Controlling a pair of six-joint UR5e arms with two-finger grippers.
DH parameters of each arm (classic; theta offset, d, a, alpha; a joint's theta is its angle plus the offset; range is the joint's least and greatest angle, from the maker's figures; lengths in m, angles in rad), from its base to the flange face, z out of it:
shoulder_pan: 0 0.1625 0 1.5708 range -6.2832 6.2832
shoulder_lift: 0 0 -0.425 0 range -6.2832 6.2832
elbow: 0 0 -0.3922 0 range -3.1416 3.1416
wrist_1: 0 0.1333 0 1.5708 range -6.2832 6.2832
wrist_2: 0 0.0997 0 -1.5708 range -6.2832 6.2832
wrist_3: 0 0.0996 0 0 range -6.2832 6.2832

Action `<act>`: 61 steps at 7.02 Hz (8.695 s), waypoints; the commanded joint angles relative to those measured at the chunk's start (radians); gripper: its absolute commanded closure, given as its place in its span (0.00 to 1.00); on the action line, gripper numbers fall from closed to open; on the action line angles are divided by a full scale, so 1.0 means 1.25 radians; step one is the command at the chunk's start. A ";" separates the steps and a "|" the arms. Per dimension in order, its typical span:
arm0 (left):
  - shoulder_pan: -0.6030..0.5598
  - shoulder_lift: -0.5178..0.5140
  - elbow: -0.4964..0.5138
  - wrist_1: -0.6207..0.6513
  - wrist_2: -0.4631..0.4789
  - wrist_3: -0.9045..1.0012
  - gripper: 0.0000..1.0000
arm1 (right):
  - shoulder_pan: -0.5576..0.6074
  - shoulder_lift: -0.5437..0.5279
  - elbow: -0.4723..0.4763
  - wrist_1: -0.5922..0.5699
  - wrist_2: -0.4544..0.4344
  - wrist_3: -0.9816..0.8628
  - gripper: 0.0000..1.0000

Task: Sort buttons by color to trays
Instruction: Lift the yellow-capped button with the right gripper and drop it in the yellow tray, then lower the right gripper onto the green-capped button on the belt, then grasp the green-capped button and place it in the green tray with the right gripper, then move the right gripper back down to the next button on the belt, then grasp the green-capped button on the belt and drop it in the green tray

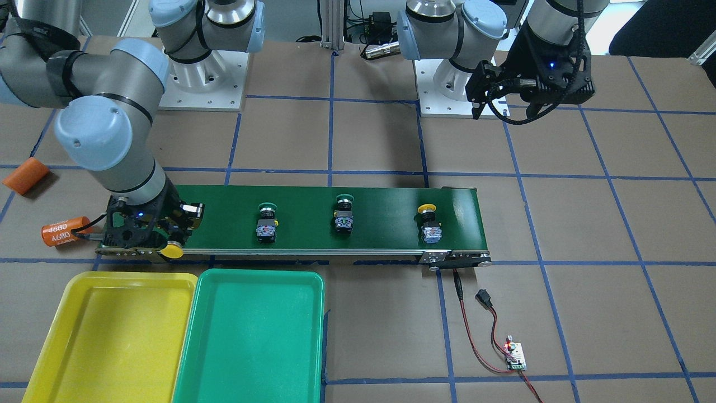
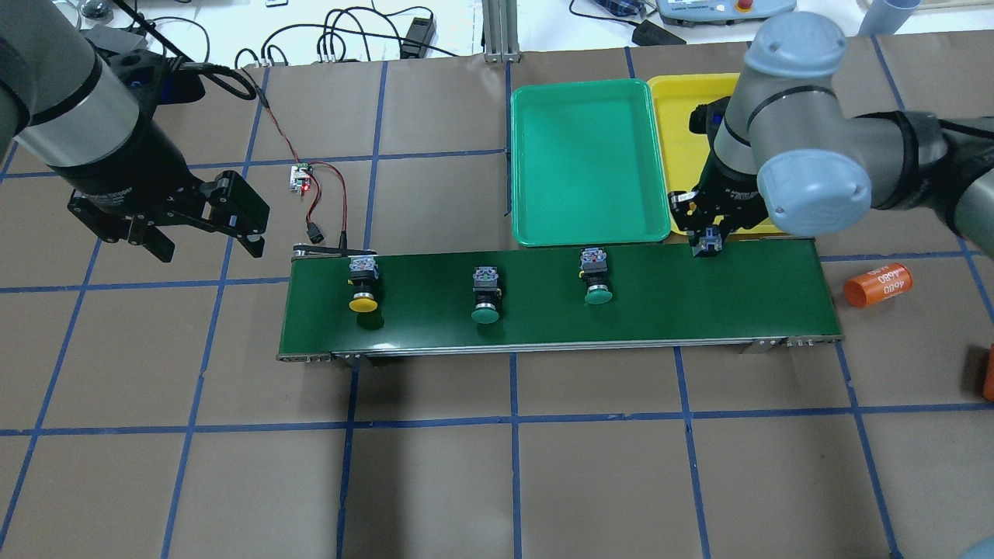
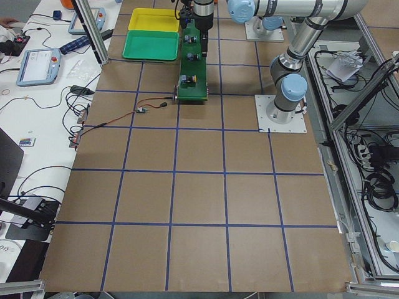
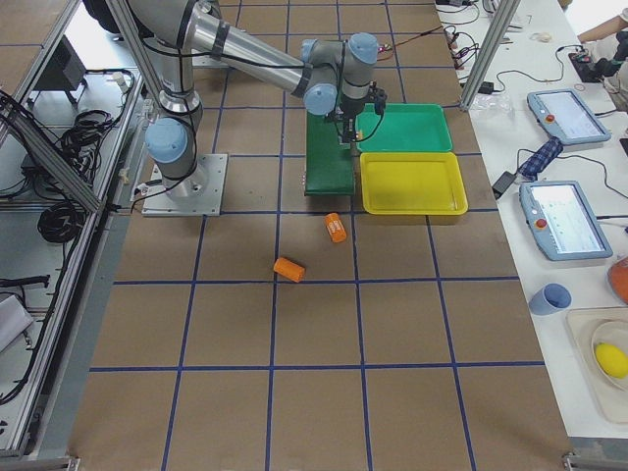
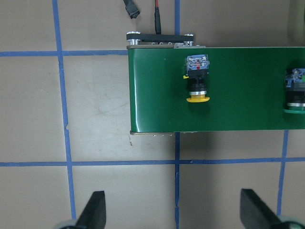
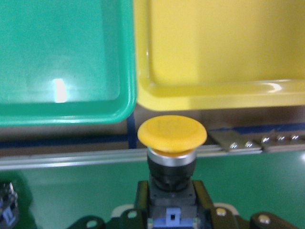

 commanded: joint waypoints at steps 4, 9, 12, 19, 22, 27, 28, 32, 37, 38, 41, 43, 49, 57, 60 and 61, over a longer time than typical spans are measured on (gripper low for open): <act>-0.037 -0.017 -0.024 0.059 0.005 -0.002 0.00 | -0.157 0.276 -0.292 -0.025 0.004 -0.187 1.00; -0.037 -0.020 -0.027 0.061 0.005 -0.002 0.00 | -0.188 0.324 -0.310 -0.020 0.011 -0.186 0.03; -0.037 -0.018 -0.029 0.061 0.005 -0.001 0.00 | -0.179 0.234 -0.286 0.088 0.010 -0.182 0.00; -0.041 -0.011 -0.035 0.057 0.005 -0.001 0.00 | 0.051 -0.016 0.078 -0.020 0.016 0.055 0.05; -0.041 -0.007 -0.036 0.057 0.009 -0.001 0.00 | 0.071 -0.008 0.084 -0.019 0.014 0.058 0.07; -0.042 0.017 -0.052 0.050 0.009 0.000 0.00 | 0.071 -0.003 0.089 -0.048 0.001 0.050 1.00; -0.042 0.019 -0.051 0.051 0.009 -0.001 0.00 | 0.071 -0.001 0.061 -0.052 0.009 0.049 1.00; -0.042 0.020 -0.052 0.053 0.009 0.000 0.00 | 0.074 0.237 -0.242 -0.064 0.016 0.065 1.00; -0.042 0.020 -0.052 0.051 0.010 0.000 0.00 | 0.077 0.274 -0.245 -0.100 0.009 0.065 0.00; -0.041 0.019 -0.052 0.051 0.010 0.001 0.00 | 0.068 0.236 -0.244 -0.050 0.010 0.061 0.00; -0.041 0.020 -0.052 0.050 0.012 0.002 0.00 | 0.072 0.044 -0.133 0.114 0.011 0.053 0.00; -0.041 0.012 -0.052 0.052 0.010 0.003 0.00 | 0.064 -0.081 0.056 0.060 0.005 0.051 0.01; -0.040 0.019 -0.053 0.052 0.013 0.002 0.00 | 0.141 -0.061 0.169 -0.117 0.015 0.154 0.07; -0.040 0.005 -0.057 0.061 0.009 0.000 0.00 | 0.134 -0.013 0.060 -0.132 0.004 0.144 0.89; -0.040 0.011 -0.061 0.056 0.010 0.002 0.00 | 0.137 0.199 -0.194 -0.124 0.001 0.127 0.89; -0.040 -0.006 -0.059 0.060 0.009 0.002 0.00 | 0.141 0.255 -0.256 -0.122 0.005 0.130 0.89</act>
